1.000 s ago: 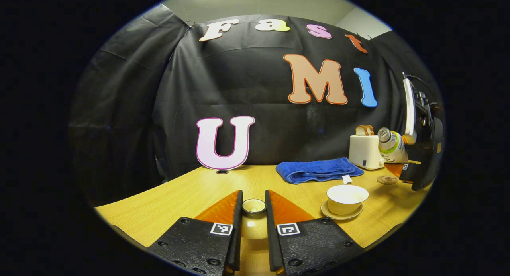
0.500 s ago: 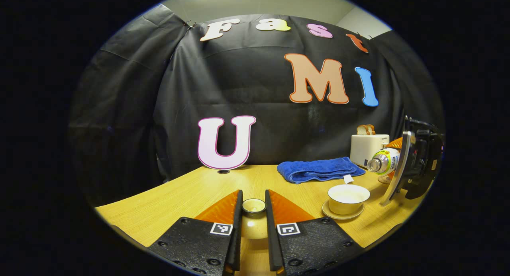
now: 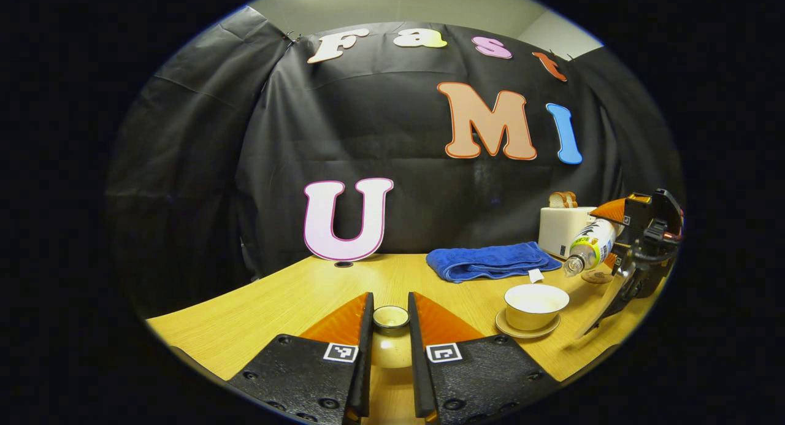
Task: Open the teacup lid with one hand, grasp the water bottle and pour water into the teacup with the other hand; after pouring, place the water bottle on the coaster and then close the teacup lid.
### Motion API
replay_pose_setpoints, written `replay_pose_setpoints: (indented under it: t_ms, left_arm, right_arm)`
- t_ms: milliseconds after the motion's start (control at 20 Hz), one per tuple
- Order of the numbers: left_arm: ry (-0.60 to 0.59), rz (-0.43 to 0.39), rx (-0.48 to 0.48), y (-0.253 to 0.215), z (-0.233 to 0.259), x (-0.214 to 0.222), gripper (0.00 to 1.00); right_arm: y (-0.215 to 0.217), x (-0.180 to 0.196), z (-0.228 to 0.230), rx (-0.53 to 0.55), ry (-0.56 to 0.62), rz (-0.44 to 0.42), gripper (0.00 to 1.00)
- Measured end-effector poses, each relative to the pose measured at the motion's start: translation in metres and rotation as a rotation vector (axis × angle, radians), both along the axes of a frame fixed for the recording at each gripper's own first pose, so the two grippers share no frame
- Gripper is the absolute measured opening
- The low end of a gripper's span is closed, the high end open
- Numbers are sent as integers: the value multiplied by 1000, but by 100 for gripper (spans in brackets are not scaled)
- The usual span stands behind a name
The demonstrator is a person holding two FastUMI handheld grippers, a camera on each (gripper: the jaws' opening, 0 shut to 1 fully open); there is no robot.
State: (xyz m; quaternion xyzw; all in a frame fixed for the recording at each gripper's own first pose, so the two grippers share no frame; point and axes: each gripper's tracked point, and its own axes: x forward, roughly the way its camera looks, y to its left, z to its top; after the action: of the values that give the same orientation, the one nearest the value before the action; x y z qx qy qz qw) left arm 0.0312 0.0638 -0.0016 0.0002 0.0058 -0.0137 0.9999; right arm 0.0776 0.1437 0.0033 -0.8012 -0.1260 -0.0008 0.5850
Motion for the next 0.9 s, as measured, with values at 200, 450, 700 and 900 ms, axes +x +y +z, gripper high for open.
replay_pose_setpoints:
  t_ms: [200,450,700,900]
  left_arm:
    - [0,0,-1,0,-1,0,25]
    - [0,1,-1,0,-2,1,26]
    - [0,0,-1,0,-1,1,26]
    - [0,0,-1,0,-1,1,25]
  right_arm:
    - [1,1,6,-45,-37,11,68]
    - [7,1,23,-73,-91,20,68]
    - [14,0,26,-113,-116,38,67]
    - [14,-1,20,-84,-87,36,68]
